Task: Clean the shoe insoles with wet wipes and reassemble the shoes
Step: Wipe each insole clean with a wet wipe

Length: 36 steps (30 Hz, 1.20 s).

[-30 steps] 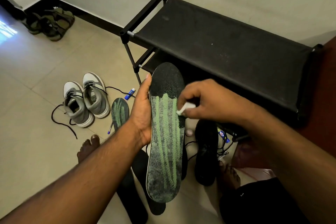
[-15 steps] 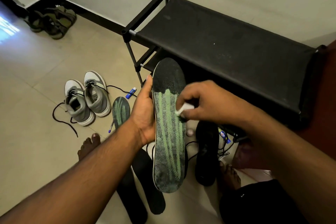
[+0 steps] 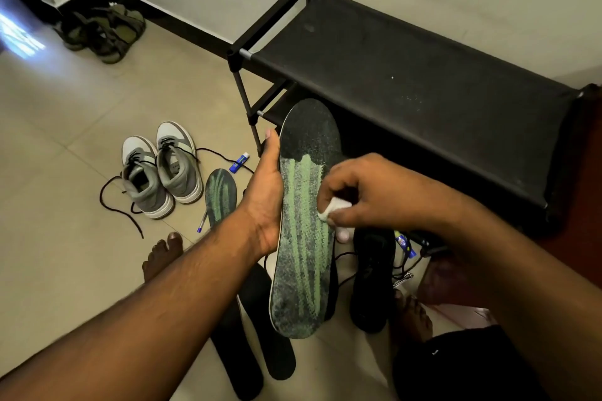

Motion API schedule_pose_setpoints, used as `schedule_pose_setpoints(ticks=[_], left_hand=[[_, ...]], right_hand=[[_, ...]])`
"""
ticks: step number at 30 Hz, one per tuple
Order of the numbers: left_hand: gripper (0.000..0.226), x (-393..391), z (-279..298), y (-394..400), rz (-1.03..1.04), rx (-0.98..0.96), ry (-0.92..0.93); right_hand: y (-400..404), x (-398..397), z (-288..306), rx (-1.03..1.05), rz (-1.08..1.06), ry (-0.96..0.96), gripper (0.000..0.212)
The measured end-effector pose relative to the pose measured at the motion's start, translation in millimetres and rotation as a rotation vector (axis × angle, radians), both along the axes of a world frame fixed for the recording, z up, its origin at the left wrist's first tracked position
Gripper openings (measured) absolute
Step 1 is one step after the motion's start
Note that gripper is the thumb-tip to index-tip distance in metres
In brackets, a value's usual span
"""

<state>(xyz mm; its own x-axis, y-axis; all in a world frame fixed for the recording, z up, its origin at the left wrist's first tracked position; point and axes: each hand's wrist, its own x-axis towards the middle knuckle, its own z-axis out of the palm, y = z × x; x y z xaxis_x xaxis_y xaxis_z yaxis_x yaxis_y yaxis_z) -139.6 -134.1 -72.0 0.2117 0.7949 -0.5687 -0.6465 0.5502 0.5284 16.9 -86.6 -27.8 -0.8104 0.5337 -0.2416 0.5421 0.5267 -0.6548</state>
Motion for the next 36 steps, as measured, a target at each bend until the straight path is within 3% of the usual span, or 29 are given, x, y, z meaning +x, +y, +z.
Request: schedule_pose_setpoints(ticks=[3, 8, 11, 14, 16, 22, 25, 28, 30, 36], left_hand=[[0.092, 2.2, -1.6, -1.3, -0.016, 0.003, -0.005], [0.095, 5.8, -7.0, -1.3, -0.064, -0.001, -0.026], [0.094, 4.9, -3.5, -0.7, -0.04, -0.008, -0.013], [0.094, 4.0, -1.9, 0.1, 0.03, -0.042, -0.015], [0.094, 4.5, -4.5, -0.5, 0.047, -0.068, -0.016], [0.096, 16.2, -10.2, -2.1, -0.011, -0.068, -0.036], [0.09, 13.0, -11.2, 1.5, 0.017, -0.071, -0.002], [0.087, 4.7, -13.8, 4.0, 0.042, -0.077, 0.044], [0.086, 4.1, -15.4, 3.5, 0.042, -0.08, 0.048], [0.089, 17.7, -15.8, -0.9, -0.043, -0.077, -0.017]], right_hand=[[1.4, 0.9, -1.8, 0.022, -0.072, 0.011, 0.009], [11.8, 3.5, -8.0, 0.294, -0.355, 0.157, 0.009], [6.0, 0.4, -5.3, 0.244, -0.242, 0.098, 0.012], [-3.4, -1.8, 1.1, 0.051, -0.013, -0.033, 0.012], [-4.3, -0.9, 1.9, -0.007, 0.004, -0.045, 0.011], [10.8, 2.2, -12.0, 0.281, -0.377, 0.15, 0.009], [9.1, 1.1, -9.9, 0.243, -0.253, 0.127, 0.013], [2.2, -0.6, -1.9, 0.06, -0.045, -0.013, 0.013], [0.2, -0.3, -1.1, -0.005, -0.015, -0.048, 0.01], [9.3, 1.2, -10.2, 0.286, -0.362, 0.113, 0.007]])
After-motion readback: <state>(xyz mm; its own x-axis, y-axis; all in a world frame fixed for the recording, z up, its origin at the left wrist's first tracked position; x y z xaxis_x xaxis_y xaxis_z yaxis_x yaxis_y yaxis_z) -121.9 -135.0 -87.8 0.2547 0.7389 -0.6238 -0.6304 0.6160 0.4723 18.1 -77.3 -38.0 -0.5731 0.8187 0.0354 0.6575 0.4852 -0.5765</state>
